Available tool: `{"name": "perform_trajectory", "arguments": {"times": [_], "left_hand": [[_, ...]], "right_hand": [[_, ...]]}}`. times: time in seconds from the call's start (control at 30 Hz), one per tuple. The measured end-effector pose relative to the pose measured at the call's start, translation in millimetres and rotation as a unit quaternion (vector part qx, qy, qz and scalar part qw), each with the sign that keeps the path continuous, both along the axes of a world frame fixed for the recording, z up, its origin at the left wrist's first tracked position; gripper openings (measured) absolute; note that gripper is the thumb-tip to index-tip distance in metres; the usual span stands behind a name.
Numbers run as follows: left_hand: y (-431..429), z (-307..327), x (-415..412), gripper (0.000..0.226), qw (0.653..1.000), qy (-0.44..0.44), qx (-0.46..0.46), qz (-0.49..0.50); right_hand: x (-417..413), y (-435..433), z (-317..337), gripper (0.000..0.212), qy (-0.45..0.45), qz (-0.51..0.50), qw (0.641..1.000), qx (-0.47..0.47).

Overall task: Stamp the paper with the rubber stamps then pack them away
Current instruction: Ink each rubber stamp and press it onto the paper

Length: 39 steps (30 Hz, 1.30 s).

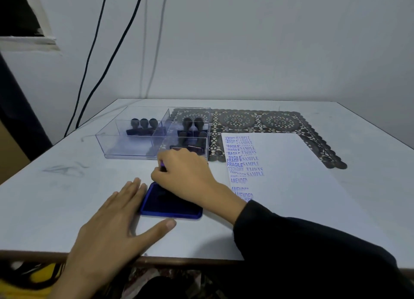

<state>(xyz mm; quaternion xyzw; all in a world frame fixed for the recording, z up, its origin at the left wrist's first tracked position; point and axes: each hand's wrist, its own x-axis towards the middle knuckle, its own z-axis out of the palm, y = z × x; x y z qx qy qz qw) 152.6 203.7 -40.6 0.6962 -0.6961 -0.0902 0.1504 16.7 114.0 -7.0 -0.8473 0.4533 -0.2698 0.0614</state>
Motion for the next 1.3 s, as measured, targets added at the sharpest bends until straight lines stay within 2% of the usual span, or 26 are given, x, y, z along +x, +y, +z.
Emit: {"name": "perform_trajectory", "arguments": {"times": [0.23, 0.33, 0.4, 0.47, 0.57, 0.63, 0.7, 0.83, 0.9, 1.1, 1.17, 1.3], "left_hand": [[1.2, 2.7, -2.0, 0.076, 1.0, 0.008, -0.007, -0.008], [1.6, 1.9, -1.8, 0.07, 1.0, 0.005, -0.007, -0.007], [0.8, 0.9, -2.2, 0.072, 1.0, 0.008, -0.012, -0.006], [0.2, -0.4, -2.3, 0.089, 1.0, 0.009, -0.02, -0.007], [0.4, -0.2, -2.8, 0.102, 1.0, 0.012, -0.023, -0.002], [0.4, 0.5, -3.2, 0.102, 0.999, 0.021, -0.024, -0.001], [1.7, 1.4, -3.3, 0.105, 0.998, 0.044, -0.033, 0.0], [7.8, 2.0, -11.3, 0.1, 0.986, 0.158, -0.055, -0.022], [10.5, 3.0, -27.9, 0.093, 0.98, 0.172, -0.074, -0.064], [-1.3, -11.3, -101.2, 0.083, 0.963, 0.114, -0.12, -0.212], [-6.4, -17.3, -117.7, 0.076, 0.961, 0.1, -0.117, -0.228], [-18.7, -19.3, -133.9, 0.072, 0.97, 0.013, -0.097, -0.221]], "right_hand": [[4.3, -1.0, -6.1, 0.014, 0.012, 0.005, 0.998, -0.056], [3.4, 3.8, -6.3, 0.015, 0.019, 0.005, 0.996, -0.083], [1.7, 12.4, -10.2, 0.023, 0.046, -0.013, 0.989, -0.141], [0.0, 20.6, -12.2, 0.034, 0.071, -0.034, 0.985, -0.156], [-1.2, 19.4, -19.3, 0.033, 0.061, -0.043, 0.98, -0.184], [-2.3, 16.0, -14.3, 0.021, 0.037, -0.014, 0.986, -0.159], [-7.0, 9.6, -6.6, 0.015, 0.012, 0.017, 0.996, -0.081], [-39.7, -7.3, 16.1, 0.019, -0.068, -0.005, 0.998, -0.013], [-66.5, -16.3, 24.3, 0.022, -0.072, -0.032, 0.997, 0.004], [-132.8, -30.5, 22.9, 0.027, -0.001, -0.102, 0.994, 0.035], [-145.3, -32.2, 19.1, 0.027, 0.02, -0.116, 0.993, 0.033], [-157.6, -31.6, 11.7, 0.025, 0.053, -0.131, 0.99, 0.03]]}}
